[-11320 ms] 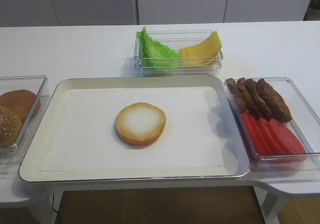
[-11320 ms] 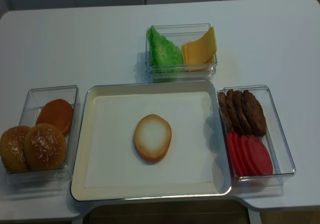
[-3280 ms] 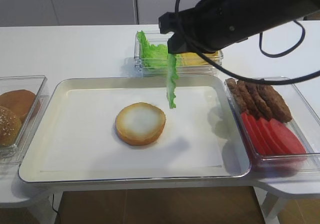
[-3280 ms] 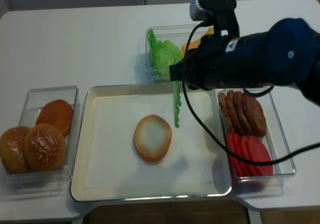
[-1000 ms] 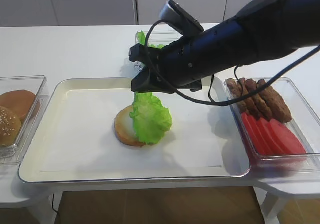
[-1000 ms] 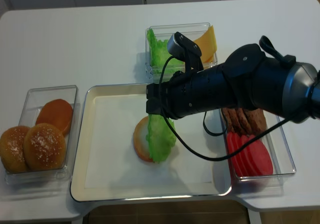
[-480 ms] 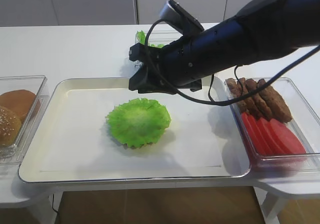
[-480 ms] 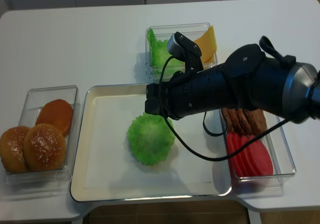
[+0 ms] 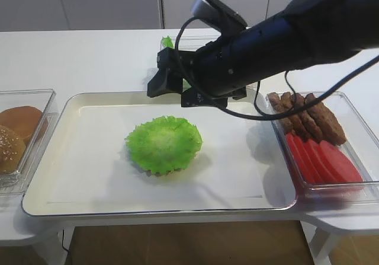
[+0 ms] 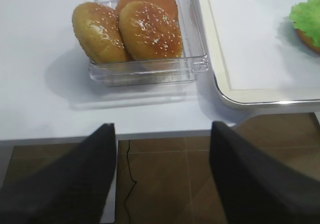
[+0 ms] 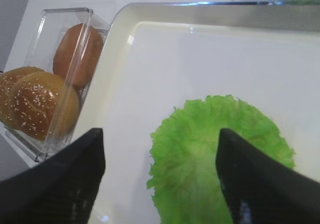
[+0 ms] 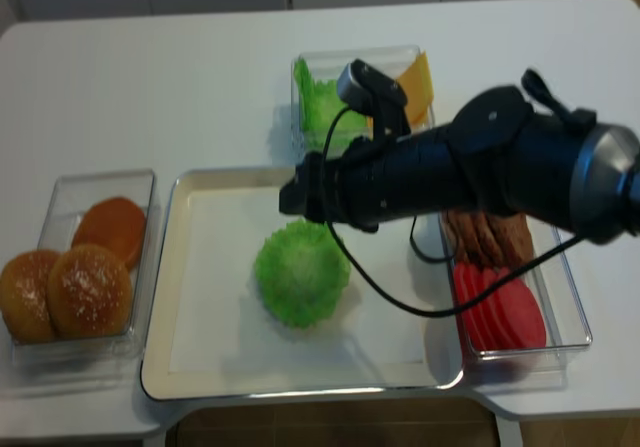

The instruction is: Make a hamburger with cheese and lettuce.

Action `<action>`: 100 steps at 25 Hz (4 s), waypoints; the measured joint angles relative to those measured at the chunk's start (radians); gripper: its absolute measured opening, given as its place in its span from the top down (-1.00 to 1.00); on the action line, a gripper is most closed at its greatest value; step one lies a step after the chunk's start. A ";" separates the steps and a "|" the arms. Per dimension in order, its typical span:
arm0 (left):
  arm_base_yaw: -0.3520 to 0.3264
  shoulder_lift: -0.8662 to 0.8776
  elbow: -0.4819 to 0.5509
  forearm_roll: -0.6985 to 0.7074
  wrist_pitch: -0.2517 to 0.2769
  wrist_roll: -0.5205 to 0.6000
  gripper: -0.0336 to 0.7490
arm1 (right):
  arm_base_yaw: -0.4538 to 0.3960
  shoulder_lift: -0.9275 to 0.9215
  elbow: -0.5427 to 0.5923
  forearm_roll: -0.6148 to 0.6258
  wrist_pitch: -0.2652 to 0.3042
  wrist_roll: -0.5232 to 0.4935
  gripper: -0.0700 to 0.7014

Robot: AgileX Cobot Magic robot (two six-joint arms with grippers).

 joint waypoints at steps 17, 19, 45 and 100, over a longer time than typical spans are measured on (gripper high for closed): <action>0.000 0.000 0.000 0.000 0.000 0.000 -0.21 | 0.000 -0.379 -0.003 -1.293 0.369 0.916 -0.40; 0.000 0.000 0.000 0.000 0.000 0.000 -0.21 | 0.000 -0.424 -0.003 -1.331 0.415 0.926 -0.40; 0.000 0.000 0.000 0.000 0.000 0.000 -0.21 | -0.002 -0.662 -0.003 -1.442 0.661 0.911 -0.32; 0.000 0.000 0.000 0.000 0.000 0.000 -0.21 | -0.411 -1.543 0.275 -1.152 0.778 0.735 -0.31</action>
